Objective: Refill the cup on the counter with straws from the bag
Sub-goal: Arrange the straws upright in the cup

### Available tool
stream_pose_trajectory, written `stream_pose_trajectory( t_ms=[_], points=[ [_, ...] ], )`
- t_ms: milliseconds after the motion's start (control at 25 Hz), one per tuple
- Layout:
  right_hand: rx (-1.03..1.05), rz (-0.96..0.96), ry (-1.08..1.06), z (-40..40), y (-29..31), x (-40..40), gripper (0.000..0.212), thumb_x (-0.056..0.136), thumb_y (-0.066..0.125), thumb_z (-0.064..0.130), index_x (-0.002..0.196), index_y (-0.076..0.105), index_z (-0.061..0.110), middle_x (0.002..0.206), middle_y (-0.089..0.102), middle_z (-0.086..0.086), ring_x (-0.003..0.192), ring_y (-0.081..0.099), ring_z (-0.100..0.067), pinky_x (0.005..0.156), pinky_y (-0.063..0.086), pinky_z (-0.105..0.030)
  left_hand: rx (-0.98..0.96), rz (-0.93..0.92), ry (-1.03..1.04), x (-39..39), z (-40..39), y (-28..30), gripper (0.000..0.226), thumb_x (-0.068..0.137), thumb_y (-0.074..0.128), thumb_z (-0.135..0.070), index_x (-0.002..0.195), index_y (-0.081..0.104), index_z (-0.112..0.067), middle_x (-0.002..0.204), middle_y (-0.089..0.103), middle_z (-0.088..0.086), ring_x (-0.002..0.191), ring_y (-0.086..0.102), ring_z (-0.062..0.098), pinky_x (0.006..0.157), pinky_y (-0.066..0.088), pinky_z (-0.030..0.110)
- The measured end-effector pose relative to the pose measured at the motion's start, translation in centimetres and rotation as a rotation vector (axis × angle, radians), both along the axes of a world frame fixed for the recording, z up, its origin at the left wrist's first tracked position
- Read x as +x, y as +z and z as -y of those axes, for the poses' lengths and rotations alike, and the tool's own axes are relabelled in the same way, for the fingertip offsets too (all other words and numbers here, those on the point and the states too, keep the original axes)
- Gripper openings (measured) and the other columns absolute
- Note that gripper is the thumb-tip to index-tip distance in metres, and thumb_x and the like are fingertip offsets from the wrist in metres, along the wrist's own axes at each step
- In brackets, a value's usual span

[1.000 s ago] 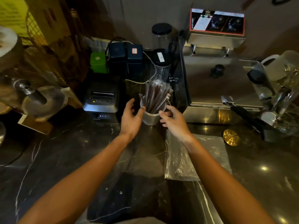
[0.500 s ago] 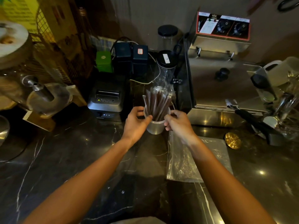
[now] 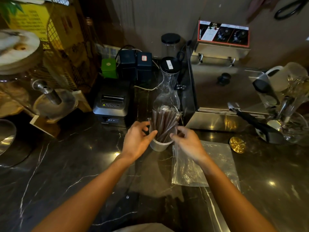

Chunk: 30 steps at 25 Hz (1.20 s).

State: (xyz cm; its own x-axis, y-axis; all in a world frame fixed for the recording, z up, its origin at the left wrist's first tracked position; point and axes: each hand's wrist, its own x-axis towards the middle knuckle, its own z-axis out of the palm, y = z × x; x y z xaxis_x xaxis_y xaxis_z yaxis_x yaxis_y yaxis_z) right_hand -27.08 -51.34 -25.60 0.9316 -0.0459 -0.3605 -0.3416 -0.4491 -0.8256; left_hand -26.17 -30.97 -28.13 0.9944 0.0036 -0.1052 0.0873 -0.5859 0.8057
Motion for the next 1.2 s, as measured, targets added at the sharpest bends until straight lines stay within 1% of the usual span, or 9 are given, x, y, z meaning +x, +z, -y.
stream_pose_trajectory(
  t_ms=[160,240,320,400,600,760,840,1040,1200],
  points=[
    [-0.136,0.166,0.028,-0.3,0.8,0.7,0.037,0.099,0.068,0.023,0.131,0.054,0.033,0.088,0.069,0.007,0.080,0.069,-0.009,0.067,0.053,-0.016,0.119,-0.002,-0.111,0.6,0.7,1.9,0.060,0.087,0.079,-0.041,0.140,0.057,-0.022,0.109,0.051,-0.007,0.094,0.059,0.010,0.083,0.052,0.025],
    [-0.166,0.178,0.002,-0.3,0.4,1.5,0.036,0.098,0.068,0.028,0.133,0.062,0.024,0.099,0.071,-0.001,0.092,0.071,-0.017,0.077,0.056,-0.026,0.162,0.025,-0.163,1.1,1.3,2.7,0.062,0.086,0.079,-0.043,0.140,0.058,-0.020,0.106,0.050,-0.006,0.094,0.056,0.011,0.082,0.053,0.028],
    [-0.118,0.190,-0.005,-0.4,0.0,2.2,0.018,0.097,0.069,0.028,0.115,0.070,0.023,0.100,0.073,-0.001,0.095,0.072,-0.016,0.082,0.058,-0.034,0.196,0.054,-0.185,1.7,1.8,2.8,0.060,0.085,0.079,-0.046,0.136,0.060,-0.022,0.106,0.050,-0.007,0.092,0.056,0.010,0.078,0.050,0.025],
    [-0.116,0.210,-0.002,-0.6,0.1,2.7,0.006,0.097,0.070,0.025,0.092,0.069,0.023,0.091,0.071,0.002,0.089,0.069,-0.012,0.078,0.055,-0.032,0.222,0.072,-0.183,2.2,2.2,2.7,0.055,0.084,0.079,-0.048,0.130,0.062,-0.022,0.106,0.053,-0.006,0.092,0.057,0.011,0.078,0.052,0.027],
    [-0.185,0.215,0.068,-0.9,0.9,3.6,0.018,0.100,0.065,0.022,0.083,0.065,0.015,0.084,0.071,-0.003,0.082,0.069,-0.017,0.074,0.058,-0.041,0.329,0.113,-0.222,3.2,3.0,2.5,0.056,0.083,0.080,-0.048,0.128,0.062,-0.019,0.111,0.063,0.001,0.100,0.065,0.019,0.084,0.060,0.039],
    [-0.321,0.224,0.244,-1.2,2.6,3.9,0.033,0.101,0.063,0.022,0.072,0.052,0.031,0.072,0.059,0.010,0.070,0.058,-0.001,0.061,0.043,-0.024,0.324,0.089,-0.335,4.0,2.6,2.7,0.034,0.094,0.071,-0.034,0.123,0.064,-0.017,0.108,0.069,0.004,0.099,0.069,0.022,0.087,0.060,0.044],
    [-0.364,0.223,0.304,-1.2,3.3,4.4,0.032,0.101,0.064,0.022,0.072,0.052,0.031,0.073,0.060,0.011,0.070,0.057,-0.001,0.062,0.042,-0.025,0.261,0.034,-0.410,4.7,2.1,3.4,0.027,0.097,0.068,-0.029,0.120,0.066,-0.016,0.101,0.073,0.004,0.092,0.072,0.020,0.085,0.061,0.046],
    [-0.357,0.208,0.330,0.0,4.1,5.4,0.024,0.099,0.067,0.025,0.076,0.060,0.022,0.075,0.067,0.004,0.073,0.065,-0.012,0.068,0.052,-0.036,0.233,0.062,-0.451,6.1,0.7,4.1,0.025,0.095,0.072,-0.025,0.119,0.069,-0.018,0.090,0.076,-0.001,0.081,0.074,0.013,0.079,0.063,0.038],
    [-0.371,0.269,0.211,0.4,3.0,4.5,0.026,0.098,0.068,0.029,0.075,0.060,0.020,0.068,0.064,0.002,0.065,0.062,-0.014,0.064,0.052,-0.039,0.173,0.018,-0.450,6.0,0.3,3.6,0.028,0.092,0.076,-0.023,0.118,0.068,-0.014,0.068,0.062,-0.012,0.061,0.062,-0.002,0.060,0.047,0.014]
  ],
)
